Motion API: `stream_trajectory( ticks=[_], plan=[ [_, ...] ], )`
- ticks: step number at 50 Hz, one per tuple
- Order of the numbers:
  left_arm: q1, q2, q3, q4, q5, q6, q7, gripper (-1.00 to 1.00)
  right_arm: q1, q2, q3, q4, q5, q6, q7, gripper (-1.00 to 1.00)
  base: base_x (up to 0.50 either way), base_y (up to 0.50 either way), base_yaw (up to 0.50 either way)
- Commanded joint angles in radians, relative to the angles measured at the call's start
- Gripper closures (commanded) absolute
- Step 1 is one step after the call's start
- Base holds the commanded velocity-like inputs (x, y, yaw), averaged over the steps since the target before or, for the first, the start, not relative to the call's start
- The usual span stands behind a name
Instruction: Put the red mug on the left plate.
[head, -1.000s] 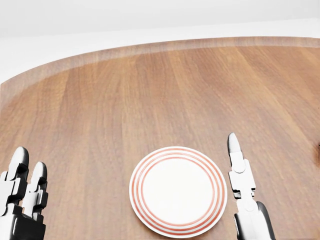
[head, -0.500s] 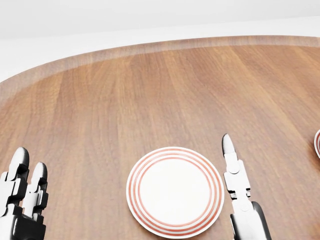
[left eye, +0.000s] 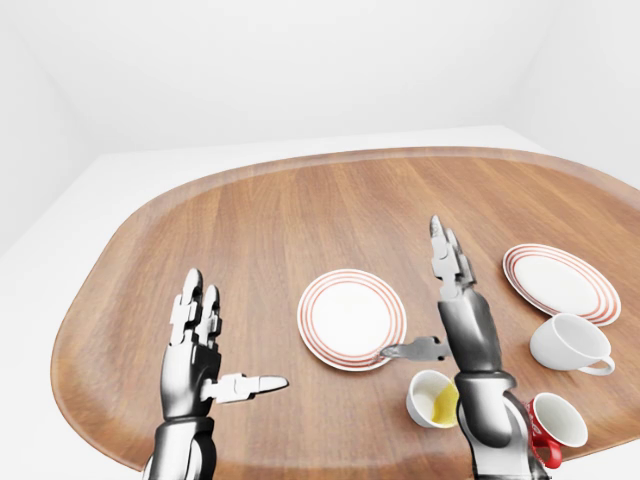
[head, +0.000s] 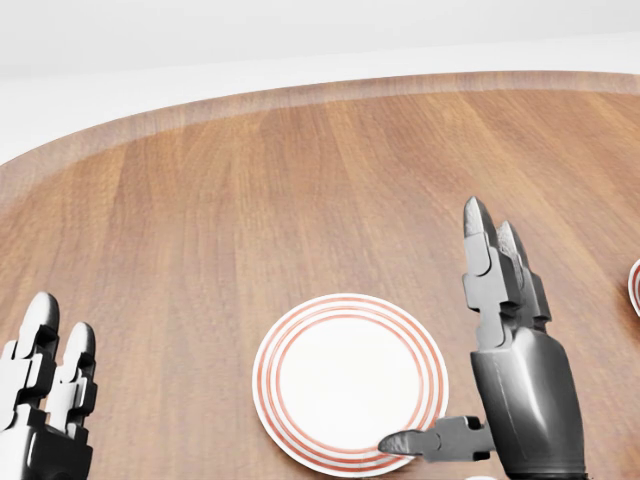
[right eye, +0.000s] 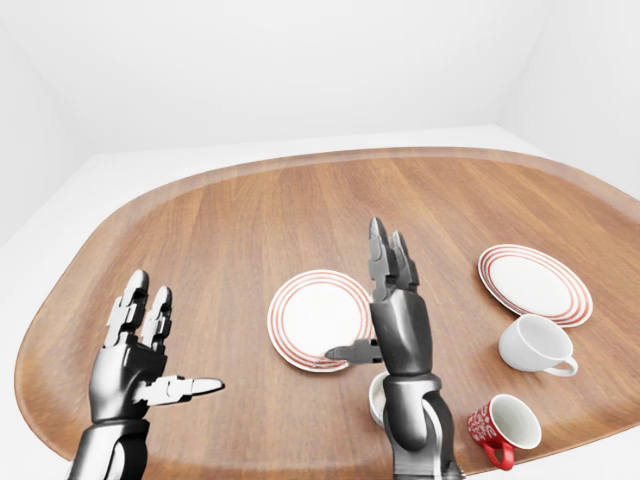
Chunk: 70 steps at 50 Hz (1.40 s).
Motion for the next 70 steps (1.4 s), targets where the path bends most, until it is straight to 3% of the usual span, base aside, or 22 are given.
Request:
stream_trajectory(
  ticks=[1, 2, 3, 8, 12, 17, 24, 28, 47, 59, 70],
  plan=[
    [-0.015, 0.001, 0.001, 0.015, 0.003, 0.0, 0.003, -1.0, -0.218, -0.011, -0.195, 0.062, -0.379, 0.0, 0.259, -1.0, 0.0, 0.0, 0.0],
    [-0.017, 0.001, 0.0, 0.013, 0.005, 0.0, 0.006, -1.0, -0.237, -0.046, -0.225, 0.071, -0.474, 0.0, 0.336, -1.0, 0.0, 0.0, 0.0],
    [-0.017, 0.001, 0.0, 0.013, 0.005, 0.0, 0.006, -1.0, -0.24, -0.033, -0.238, 0.073, -0.494, 0.0, 0.351, -1.0, 0.0, 0.0, 0.0],
    [-0.026, 0.005, -0.016, 0.015, 0.026, 0.0, 0.021, -1.0, -0.158, -0.049, -0.362, 0.018, -0.751, 0.0, 0.641, -1.0, 0.0, 0.0, 0.0],
    [-0.019, 0.008, -0.018, 0.011, 0.022, 0.0, 0.023, -1.0, -0.057, 0.012, -0.452, -0.072, -0.834, 0.0, 0.739, -1.0, 0.0, 0.0, 0.0],
    [-0.017, 0.011, -0.028, 0.008, 0.032, 0.0, 0.029, -1.0, 0.089, 0.121, -0.622, -0.205, -0.891, 0.0, 0.748, -1.0, 0.0, 0.0, 0.0],
    [-0.018, 0.013, -0.028, 0.005, 0.03, 0.0, 0.032, -1.0, 0.174, 0.249, -0.908, -0.241, -0.771, 0.0, 0.748, -1.0, 0.0, 0.0, 0.0],
    [-0.015, 0.013, -0.031, -0.001, 0.034, 0.0, 0.034, -1.0, 0.179, 0.306, -0.928, -0.103, -0.805, 0.0, 0.748, -1.0, 0.0, 0.0, 0.0],
    [-0.009, 0.015, -0.035, -0.01, 0.036, 0.0, 0.036, -1.0, 0.235, 0.413, -1.163, -0.096, -0.651, -0.002, 0.748, -1.0, 0.0, 0.0, 0.0],
    [-0.008, 0.016, -0.039, -0.007, 0.038, 0.0, 0.038, -1.0, 0.218, 0.425, -1.207, -0.091, -0.635, -0.03, 0.748, -1.0, 0.0, 0.0, 0.0],
    [-0.007, 0.018, -0.044, -0.004, 0.043, 0.0, 0.042, -1.0, 0.203, 0.391, -1.245, -0.07, -0.583, -0.014, 0.748, -1.0, 0.0, 0.0, 0.0]
  ],
)
